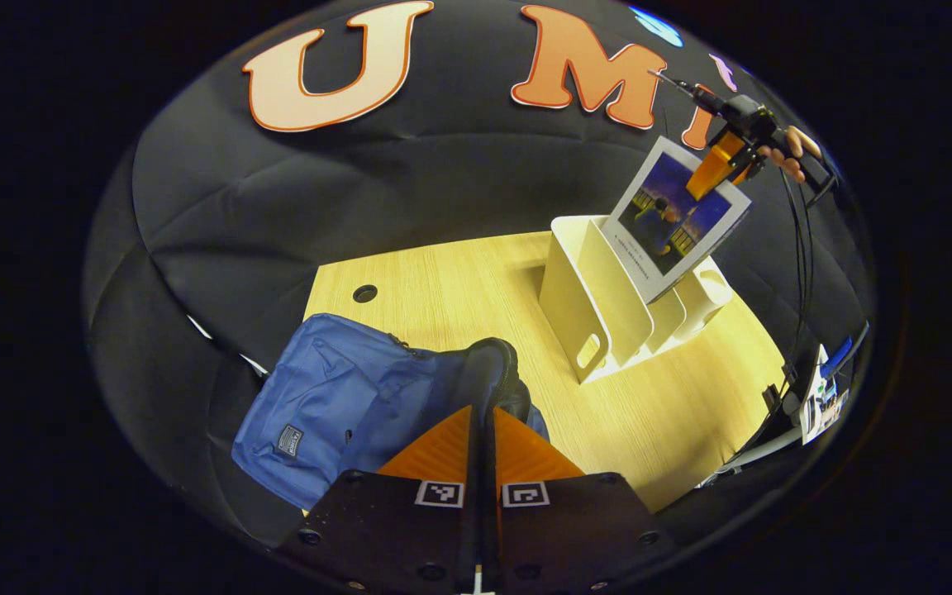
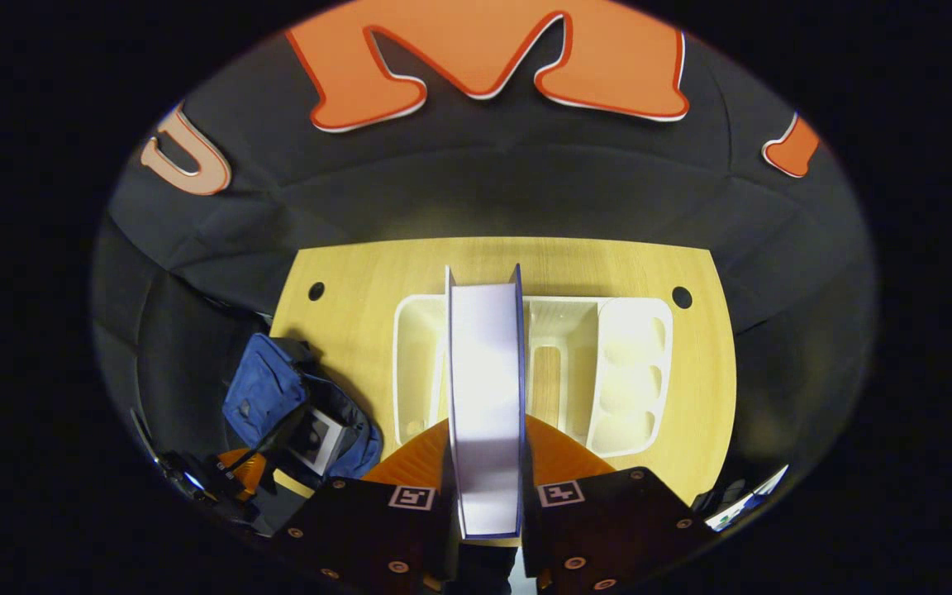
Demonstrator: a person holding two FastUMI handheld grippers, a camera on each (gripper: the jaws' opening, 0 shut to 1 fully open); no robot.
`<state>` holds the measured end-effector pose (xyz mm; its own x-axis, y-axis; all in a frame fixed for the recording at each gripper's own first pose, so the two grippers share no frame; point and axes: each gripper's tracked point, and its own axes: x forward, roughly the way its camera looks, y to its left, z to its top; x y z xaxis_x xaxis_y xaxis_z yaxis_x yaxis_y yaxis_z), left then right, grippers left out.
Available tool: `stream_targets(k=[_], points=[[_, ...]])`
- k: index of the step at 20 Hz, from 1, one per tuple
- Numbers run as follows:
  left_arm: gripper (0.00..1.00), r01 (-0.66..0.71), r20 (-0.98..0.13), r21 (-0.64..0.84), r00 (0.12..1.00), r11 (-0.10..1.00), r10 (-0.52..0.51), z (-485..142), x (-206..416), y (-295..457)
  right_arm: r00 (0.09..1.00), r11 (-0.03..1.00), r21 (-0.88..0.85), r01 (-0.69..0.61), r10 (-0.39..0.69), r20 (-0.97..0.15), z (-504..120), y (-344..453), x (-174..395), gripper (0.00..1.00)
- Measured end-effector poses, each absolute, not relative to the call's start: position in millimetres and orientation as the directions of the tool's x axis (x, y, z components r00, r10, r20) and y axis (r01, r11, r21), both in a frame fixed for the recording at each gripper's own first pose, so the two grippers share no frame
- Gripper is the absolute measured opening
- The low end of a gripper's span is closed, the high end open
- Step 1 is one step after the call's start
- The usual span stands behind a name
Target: Open the schoolbag, grab two books from the bookshelf and put them into the schoolbag.
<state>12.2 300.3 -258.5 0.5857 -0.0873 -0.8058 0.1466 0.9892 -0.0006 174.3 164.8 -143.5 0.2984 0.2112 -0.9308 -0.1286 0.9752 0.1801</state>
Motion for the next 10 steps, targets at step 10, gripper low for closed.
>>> stream_targets(k=[10], points=[[0.03,0.16,-0.804,0.047,0.592,0.986,-0.057,-248.5,12.4,308.2,0.381,0.891,0.43,-0.144,0.451,-0.807,-96.7,200.7,120.9,0.3]])
